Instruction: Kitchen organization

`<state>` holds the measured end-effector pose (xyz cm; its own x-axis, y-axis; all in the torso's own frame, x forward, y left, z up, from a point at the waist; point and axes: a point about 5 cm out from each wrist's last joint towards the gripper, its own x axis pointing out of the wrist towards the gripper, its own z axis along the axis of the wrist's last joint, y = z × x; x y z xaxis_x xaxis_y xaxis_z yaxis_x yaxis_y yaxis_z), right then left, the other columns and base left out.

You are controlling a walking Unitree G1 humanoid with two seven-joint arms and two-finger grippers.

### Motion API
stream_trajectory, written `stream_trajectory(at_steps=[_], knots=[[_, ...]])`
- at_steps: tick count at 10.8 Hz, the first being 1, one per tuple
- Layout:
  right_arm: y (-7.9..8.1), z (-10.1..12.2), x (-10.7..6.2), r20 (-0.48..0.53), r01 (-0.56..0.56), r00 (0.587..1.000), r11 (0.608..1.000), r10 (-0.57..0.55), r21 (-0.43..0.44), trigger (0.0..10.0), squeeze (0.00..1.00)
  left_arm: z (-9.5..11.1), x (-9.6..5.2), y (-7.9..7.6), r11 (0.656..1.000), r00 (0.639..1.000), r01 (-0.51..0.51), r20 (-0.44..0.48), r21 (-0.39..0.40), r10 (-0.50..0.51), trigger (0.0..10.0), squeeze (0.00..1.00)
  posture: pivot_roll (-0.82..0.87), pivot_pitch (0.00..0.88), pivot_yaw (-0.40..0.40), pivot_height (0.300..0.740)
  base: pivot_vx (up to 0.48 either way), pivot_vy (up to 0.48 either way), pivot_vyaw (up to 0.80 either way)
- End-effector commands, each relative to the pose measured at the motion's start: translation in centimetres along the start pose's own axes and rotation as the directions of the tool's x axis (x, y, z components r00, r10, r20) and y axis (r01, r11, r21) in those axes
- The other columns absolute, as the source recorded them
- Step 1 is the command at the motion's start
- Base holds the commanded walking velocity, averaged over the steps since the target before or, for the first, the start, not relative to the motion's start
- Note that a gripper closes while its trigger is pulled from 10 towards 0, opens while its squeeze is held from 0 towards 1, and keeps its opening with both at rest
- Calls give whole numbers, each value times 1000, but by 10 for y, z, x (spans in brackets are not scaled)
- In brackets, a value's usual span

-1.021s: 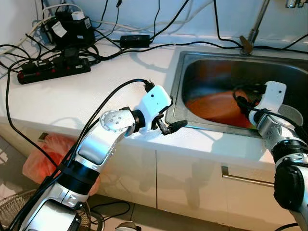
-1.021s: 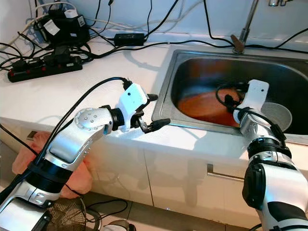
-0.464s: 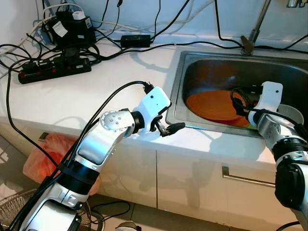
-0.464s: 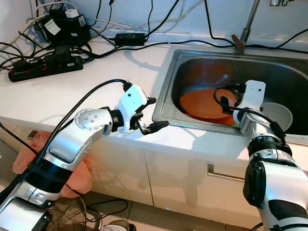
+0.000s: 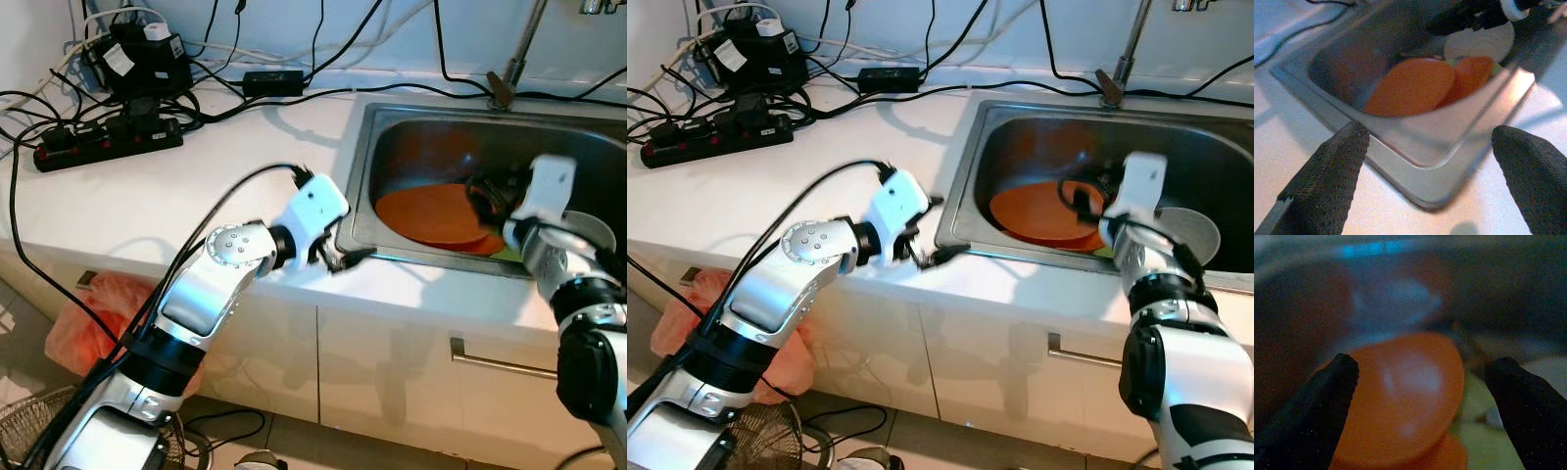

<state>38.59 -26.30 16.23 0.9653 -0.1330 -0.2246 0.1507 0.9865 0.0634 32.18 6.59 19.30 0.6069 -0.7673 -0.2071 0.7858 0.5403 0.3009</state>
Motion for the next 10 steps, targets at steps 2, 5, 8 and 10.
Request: stream_trajectory(at_steps=[2,5,8,10], knots=[[18,32,0,174,-51,983,997,60,-53,10000,1000,6,-4,11,990,989,-140,55,18,139,10000,0,203,20,52,740,0,0,0],[34,41,-11,307,-78,944,986,120,-146,10000,1000,7,-16,24,946,939,-323,123,-11,322,10000,0,199,12,66,740,0,0,0],[44,40,-35,390,-85,910,983,143,-164,10000,1000,0,-34,35,863,849,-503,162,-49,503,10000,0,212,10,47,740,0,0,0],[42,43,-52,429,-82,892,984,142,-156,10000,1000,1,-43,36,819,797,-567,189,-90,573,10000,0,216,6,42,740,0,0,0]])
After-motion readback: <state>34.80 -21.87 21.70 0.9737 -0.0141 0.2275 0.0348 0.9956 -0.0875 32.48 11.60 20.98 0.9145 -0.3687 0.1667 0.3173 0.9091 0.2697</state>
